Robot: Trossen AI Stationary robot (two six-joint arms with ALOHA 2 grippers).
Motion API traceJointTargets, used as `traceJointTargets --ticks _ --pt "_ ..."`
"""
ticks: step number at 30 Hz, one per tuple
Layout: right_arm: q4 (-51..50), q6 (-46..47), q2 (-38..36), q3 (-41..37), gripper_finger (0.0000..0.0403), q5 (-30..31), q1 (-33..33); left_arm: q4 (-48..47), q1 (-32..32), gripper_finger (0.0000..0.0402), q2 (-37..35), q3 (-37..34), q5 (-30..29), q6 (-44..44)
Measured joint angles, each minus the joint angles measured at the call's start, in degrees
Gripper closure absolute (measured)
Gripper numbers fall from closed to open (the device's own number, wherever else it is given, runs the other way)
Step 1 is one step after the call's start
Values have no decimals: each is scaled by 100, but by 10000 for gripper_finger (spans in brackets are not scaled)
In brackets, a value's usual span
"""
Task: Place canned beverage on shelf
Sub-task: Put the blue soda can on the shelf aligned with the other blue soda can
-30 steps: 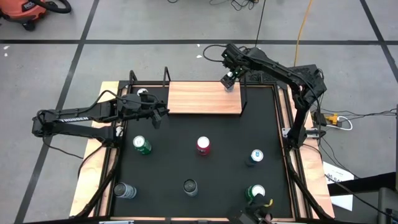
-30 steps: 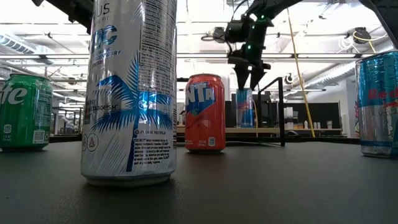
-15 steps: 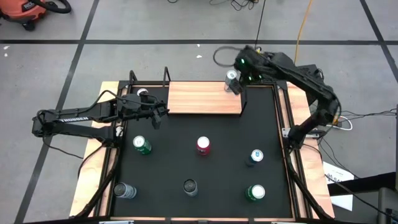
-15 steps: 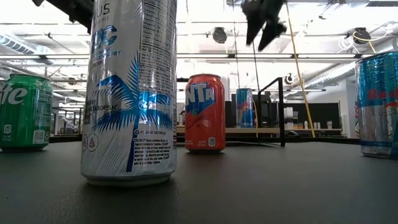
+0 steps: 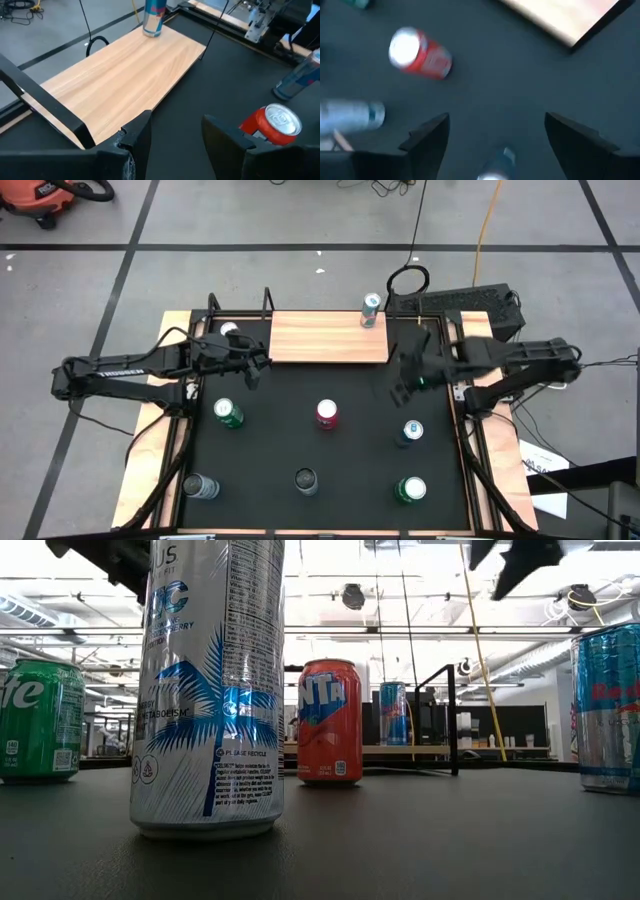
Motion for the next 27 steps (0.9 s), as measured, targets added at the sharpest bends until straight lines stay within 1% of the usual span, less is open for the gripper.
traceJointTargets --ticks 3,6,11,15,19,22,27 --pt "-201 58 123 -38 91 -135 674 33 4 228 69 -9 -140 23" --pt "-343 -377 288 -41 91 -132 1238 194 7 228 188 -9 -163 251" --pt "-382 -837 514 -41 91 -317 1850 379 7 228 476 -9 57 308" --pt "-446 -925 662 -41 91 -392 2136 375 0 228 725 -10 280 298" --pt "-664 -898 735 -96 91 19 2293 432 -38 228 966 -12 344 297" --pt "-551 -869 663 -401 91 42 2315 545 -86 228 1117 -12 349 297" --pt "12 -725 444 -1138 91 -127 2318 627 -151 228 1254 -12 350 297"
